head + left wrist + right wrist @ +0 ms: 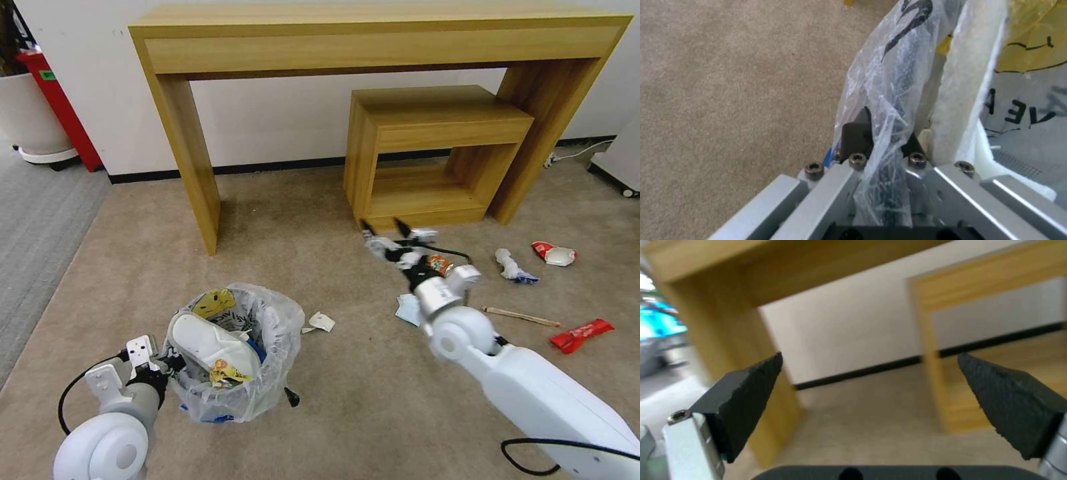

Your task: Pick up the trash bin and place the garbage on the floor into it.

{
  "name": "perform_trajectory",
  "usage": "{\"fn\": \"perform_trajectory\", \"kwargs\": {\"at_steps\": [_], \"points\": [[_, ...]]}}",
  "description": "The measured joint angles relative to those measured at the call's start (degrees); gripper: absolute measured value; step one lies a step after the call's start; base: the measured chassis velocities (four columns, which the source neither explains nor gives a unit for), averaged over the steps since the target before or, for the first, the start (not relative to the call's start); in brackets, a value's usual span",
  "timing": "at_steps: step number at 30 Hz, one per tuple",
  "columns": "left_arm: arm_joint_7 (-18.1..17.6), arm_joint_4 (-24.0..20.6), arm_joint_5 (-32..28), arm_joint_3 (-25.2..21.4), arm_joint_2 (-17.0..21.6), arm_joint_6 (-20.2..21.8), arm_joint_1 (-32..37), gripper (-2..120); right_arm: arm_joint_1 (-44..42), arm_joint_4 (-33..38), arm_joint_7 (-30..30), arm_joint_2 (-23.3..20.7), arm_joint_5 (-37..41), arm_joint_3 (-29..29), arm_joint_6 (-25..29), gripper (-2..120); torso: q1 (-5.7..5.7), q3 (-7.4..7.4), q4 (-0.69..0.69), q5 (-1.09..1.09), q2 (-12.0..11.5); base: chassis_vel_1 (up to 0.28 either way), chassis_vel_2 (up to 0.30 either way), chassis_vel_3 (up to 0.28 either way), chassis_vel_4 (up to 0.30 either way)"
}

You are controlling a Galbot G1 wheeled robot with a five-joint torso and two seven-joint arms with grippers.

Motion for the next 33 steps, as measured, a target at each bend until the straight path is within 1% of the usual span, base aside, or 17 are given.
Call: {"fn": "perform_trajectory", "kwargs": {"at_steps": [1, 2, 3, 5, 6, 9, 11, 14, 22, 33], "points": [[0.1, 0.1, 0.0, 0.1, 0.0, 0.0, -0.1, 0, -1.4, -0.1, 0.9, 0.0, -0.8, 1.8, -0.2, 100, 0.00, 0.00, 0.00, 0.01, 0.0, 0.000, 0.000, 0.000, 0.000], [0.1, 0.1, 0.0, 0.1, 0.0, 0.0, -0.1, 0, -1.4, -0.1, 0.9, 0.0, -0.8, 1.8, -0.2, 100, 0.00, 0.00, 0.00, 0.01, 0.0, 0.000, 0.000, 0.000, 0.000], [0.1, 0.3, 0.0, 0.1, 0.0, 0.0, -0.2, 0, -3.1, -0.2, 1.7, 0.0, -1.6, 4.1, -0.2, 100, 0.00, 0.00, 0.00, -0.01, 0.0, 0.000, 0.000, 0.000, 0.000], [0.3, 0.4, 0.0, 0.3, 0.0, -0.1, -0.3, 0, -5.2, -0.4, 2.6, 0.1, -2.9, 7.0, -0.2, 100, 0.00, 0.00, 0.01, 0.00, 0.0, 0.000, 0.000, 0.000, 0.000], [0.3, 0.4, 0.0, 0.3, 0.0, -0.1, -0.3, 0, -5.2, -0.4, 2.6, 0.1, -2.9, 7.0, -0.2, 100, 0.00, 0.00, 0.01, 0.00, 0.0, 0.000, 0.000, 0.000, 0.000], [0.6, 0.4, 0.0, 0.3, 0.0, -0.4, -0.3, 0, -7.8, -0.4, 3.2, 0.2, -4.4, 10.8, -0.3, 100, 0.00, 0.00, 0.01, -0.01, 0.0, 0.000, 0.000, 0.000, 0.000], [0.6, 0.4, 0.0, 0.3, 0.0, -0.4, -0.2, 0, -8.1, -0.4, 3.2, 0.3, -4.5, 11.2, -0.3, 100, 0.00, 0.00, 0.01, -0.01, 0.0, 0.000, 0.000, 0.000, 0.000], [0.8, 0.0, 0.0, 0.1, 0.0, -0.6, 0.2, 0, -9.8, -0.4, 3.8, 0.9, -6.3, 13.5, -0.3, 100, 0.00, 0.00, 0.01, -0.01, 0.0, 0.000, 0.000, 0.000, 0.000], [0.9, -0.7, -0.6, -0.3, 0.0, -1.1, 1.0, 0, -11.3, -1.7, 5.6, 2.2, -9.4, 15.0, -0.6, 100, 0.00, 0.00, 0.01, -0.01, 0.0, 0.000, 0.000, 0.000, 0.000], [0.9, -1.4, -0.4, -0.3, -0.4, -1.3, 1.7, 0, -12.9, -1.8, 4.6, 2.1, -10.8, 16.9, 0.3, 100, 0.00, 0.00, 0.01, -0.01, 0.0, 0.000, 0.000, 0.000, 0.000]]}}
